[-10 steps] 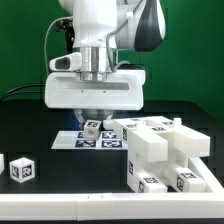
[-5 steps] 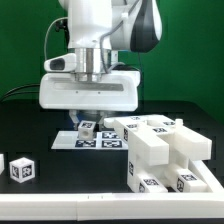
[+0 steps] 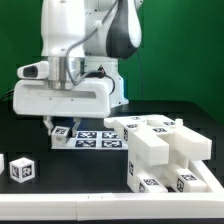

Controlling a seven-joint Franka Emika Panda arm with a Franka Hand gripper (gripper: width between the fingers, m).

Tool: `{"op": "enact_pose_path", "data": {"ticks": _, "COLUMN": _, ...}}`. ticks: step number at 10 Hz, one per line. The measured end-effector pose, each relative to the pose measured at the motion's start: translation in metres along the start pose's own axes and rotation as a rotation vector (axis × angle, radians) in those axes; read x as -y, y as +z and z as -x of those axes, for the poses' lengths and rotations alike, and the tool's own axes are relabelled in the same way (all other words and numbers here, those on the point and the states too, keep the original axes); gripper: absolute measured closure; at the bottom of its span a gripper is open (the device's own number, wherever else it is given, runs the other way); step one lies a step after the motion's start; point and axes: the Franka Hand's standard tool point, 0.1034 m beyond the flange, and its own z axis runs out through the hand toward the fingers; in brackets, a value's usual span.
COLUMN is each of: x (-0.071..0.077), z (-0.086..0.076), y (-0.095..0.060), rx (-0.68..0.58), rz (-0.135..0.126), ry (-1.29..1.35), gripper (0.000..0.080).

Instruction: Assemble chair

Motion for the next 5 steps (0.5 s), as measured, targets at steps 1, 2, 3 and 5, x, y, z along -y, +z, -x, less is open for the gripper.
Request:
{"op": "enact_pose_path", "data": {"ticks": 1, "x": -0.0072, "z": 0.0023, "y": 0.0059, "rx": 0.009, "rz": 0.002, "ry": -0.003, "gripper": 0.0515}}
{"op": "enact_pose_path", "data": {"ticks": 2, "x": -0.0118, "z": 0.0042, "y": 0.0107, "rx": 0.018, "rz": 0.003, "ry": 0.010, "gripper": 0.0515}}
{"op": "enact_pose_path", "data": {"ticks": 3, "x": -0.0104, "z": 0.0040, "y": 0.0103, "rx": 0.018, "rz": 0.001, "ry": 0.009, "gripper": 0.0515}}
{"op": "enact_pose_path", "data": {"ticks": 5, "x": -0.0112, "z": 0.0051, "y": 0.0112, "rx": 0.020, "rz": 0.001, "ry": 0.009, "gripper": 0.0515}}
